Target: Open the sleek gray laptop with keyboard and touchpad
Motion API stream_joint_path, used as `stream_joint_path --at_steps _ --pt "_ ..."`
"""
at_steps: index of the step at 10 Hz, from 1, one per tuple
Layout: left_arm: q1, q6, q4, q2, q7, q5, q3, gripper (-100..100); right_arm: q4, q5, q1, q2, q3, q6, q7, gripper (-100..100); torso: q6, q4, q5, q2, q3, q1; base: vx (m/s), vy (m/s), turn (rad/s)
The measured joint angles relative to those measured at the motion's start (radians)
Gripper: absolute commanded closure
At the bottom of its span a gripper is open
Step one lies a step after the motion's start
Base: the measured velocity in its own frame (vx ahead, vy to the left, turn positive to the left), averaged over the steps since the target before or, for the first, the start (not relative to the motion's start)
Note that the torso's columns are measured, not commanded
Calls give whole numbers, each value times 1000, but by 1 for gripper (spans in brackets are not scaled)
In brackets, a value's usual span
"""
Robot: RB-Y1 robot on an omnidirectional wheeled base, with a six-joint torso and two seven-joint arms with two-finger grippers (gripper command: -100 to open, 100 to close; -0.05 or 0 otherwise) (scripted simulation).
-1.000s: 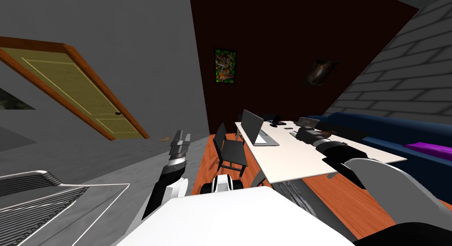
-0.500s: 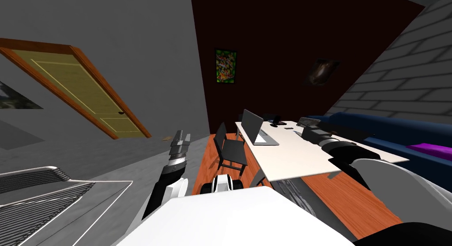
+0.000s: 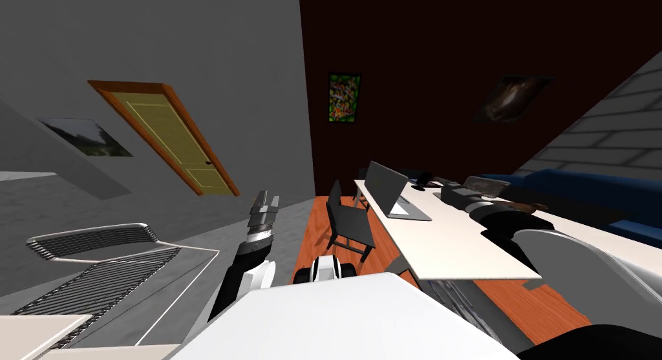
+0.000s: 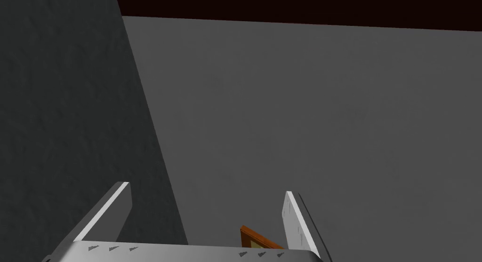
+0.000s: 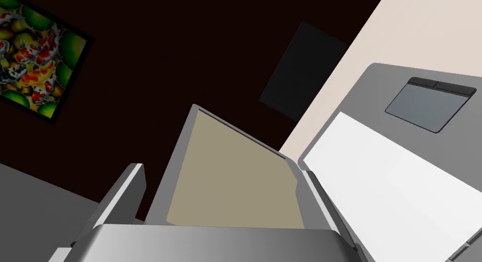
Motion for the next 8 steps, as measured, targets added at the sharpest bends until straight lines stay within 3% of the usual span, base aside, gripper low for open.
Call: stream_joint_path --at_steps 2,4,5,8 --pt "0 0 0 0 0 0 0 0 -13 -9 9 -8 19 -2 23 -100 0 1 -1 3 2 -2 45 144 110" --pt "0 0 0 0 0 0 0 0 -16 -10 11 -22 7 -11 15 -100 0 0 -3 0 1 -9 95 22 5" --pt "0 0 0 0 0 0 0 0 -17 -10 11 -24 4 -14 12 100 0 0 -2 2 1 -6 10 2 1" --pt "0 0 0 1 0 0 1 0 16 -51 -4 -38 8 -13 -24 100 4 -2 -10 2 2 -17 -11 -90 -26"
